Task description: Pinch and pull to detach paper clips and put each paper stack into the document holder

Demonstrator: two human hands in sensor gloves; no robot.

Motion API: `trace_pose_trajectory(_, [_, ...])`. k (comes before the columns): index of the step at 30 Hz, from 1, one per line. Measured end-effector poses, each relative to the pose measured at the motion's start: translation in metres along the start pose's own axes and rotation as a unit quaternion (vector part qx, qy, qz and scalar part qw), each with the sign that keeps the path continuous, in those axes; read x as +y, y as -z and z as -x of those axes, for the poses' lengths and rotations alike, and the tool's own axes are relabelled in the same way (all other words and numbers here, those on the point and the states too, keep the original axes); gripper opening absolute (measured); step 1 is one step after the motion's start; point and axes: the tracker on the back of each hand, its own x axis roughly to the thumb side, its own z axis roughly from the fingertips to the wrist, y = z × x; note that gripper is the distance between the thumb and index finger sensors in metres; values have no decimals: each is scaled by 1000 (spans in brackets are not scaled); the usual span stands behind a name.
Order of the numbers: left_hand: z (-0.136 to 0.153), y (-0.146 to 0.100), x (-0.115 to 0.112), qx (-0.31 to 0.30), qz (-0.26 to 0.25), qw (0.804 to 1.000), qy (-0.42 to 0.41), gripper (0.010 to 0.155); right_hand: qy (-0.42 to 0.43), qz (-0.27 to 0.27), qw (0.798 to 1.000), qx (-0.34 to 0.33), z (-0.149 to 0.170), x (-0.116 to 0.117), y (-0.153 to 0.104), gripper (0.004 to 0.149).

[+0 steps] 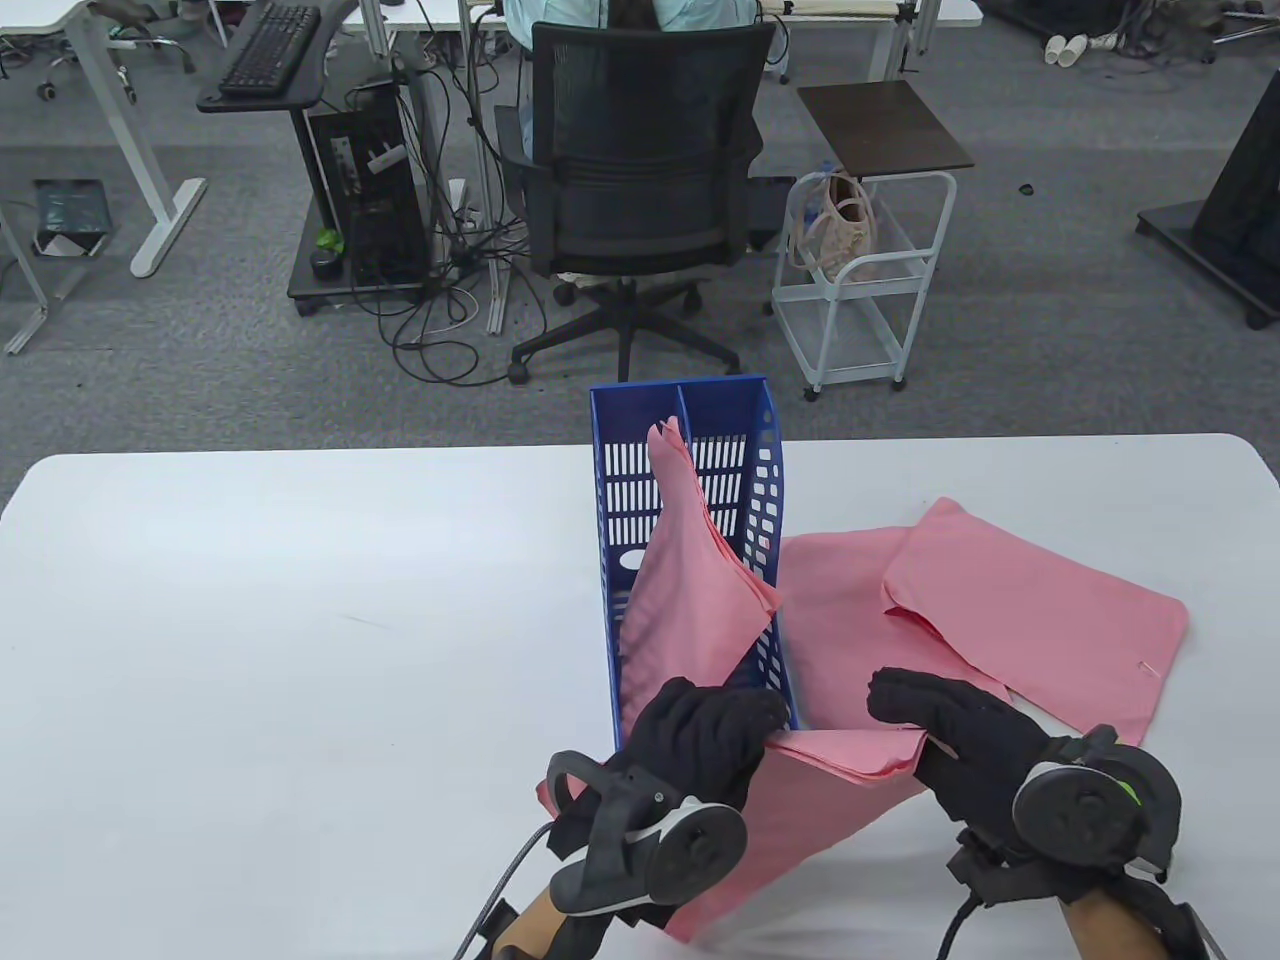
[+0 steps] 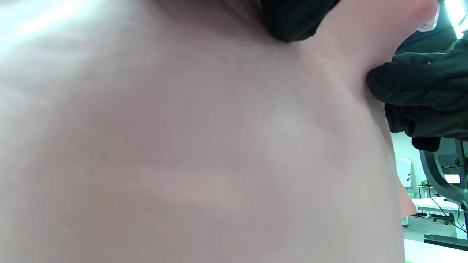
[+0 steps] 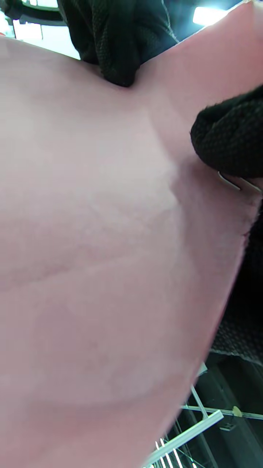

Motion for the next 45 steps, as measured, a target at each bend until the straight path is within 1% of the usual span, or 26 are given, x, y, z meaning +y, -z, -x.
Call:
trace_pose_trajectory(2, [3,1,1,3,19,1000,-6,51,3,-10,1000,-8,-1,0,1,37])
trace_pose_trajectory(5, [12,4,2,21,78,997,-4,62,-16,-19,999,-24,-5,0,0,36])
trace_pose_trajectory(7, [17,6,2,25,115,993,-8,66,-25,-22,999,-35,-9,1,0,35])
trace_pose_trajectory(11, [18,9,-5,10,180,983,-20,61,-26,-18,997,-71,-22,5,0,35])
trace_pose_trajectory(14, [14,11,-10,1,228,974,-2,53,-52,-18,995,-88,-30,6,-2,35])
trace_pose_trajectory(15, [13,11,-11,-1,240,971,2,49,-63,-19,994,-92,-32,6,-2,35])
trace_pose_trajectory(17, [13,12,-13,-4,246,969,-2,44,-73,-20,993,-93,-33,6,-2,35])
trace_pose_trajectory(18, [12,12,-14,-4,249,969,-5,44,-72,-23,993,-92,-33,5,-2,35])
trace_pose_trajectory(22, [13,12,-11,-3,240,971,-9,43,-63,-35,994,-85,-30,0,0,34])
trace_pose_trajectory(25, [16,12,-10,3,240,971,-8,43,-76,-39,993,-78,-30,-4,0,34])
trace_pose_trajectory(29, [23,11,-8,13,240,971,-14,43,-92,-30,994,-59,-28,-11,-1,34])
trace_pose_trajectory(34, [36,9,0,36,221,974,-18,43,-129,-7,992,-9,-19,-25,-2,34])
trace_pose_trajectory(37, [46,7,10,49,194,979,-42,43,-147,0,988,44,-4,-38,-3,35])
trace_pose_trajectory(39, [53,4,18,57,169,982,-59,43,-160,-8,983,87,10,-45,-3,35])
trace_pose_trajectory(41, [60,0,26,64,143,985,-72,43,-184,-13,973,138,27,-49,-5,35])
trace_pose_trajectory(43, [66,-4,35,76,112,987,-83,44,-204,-32,958,199,52,-51,-7,35])
trace_pose_trajectory(45, [72,-8,42,85,88,988,-91,44,-206,-60,946,243,71,-50,-10,35])
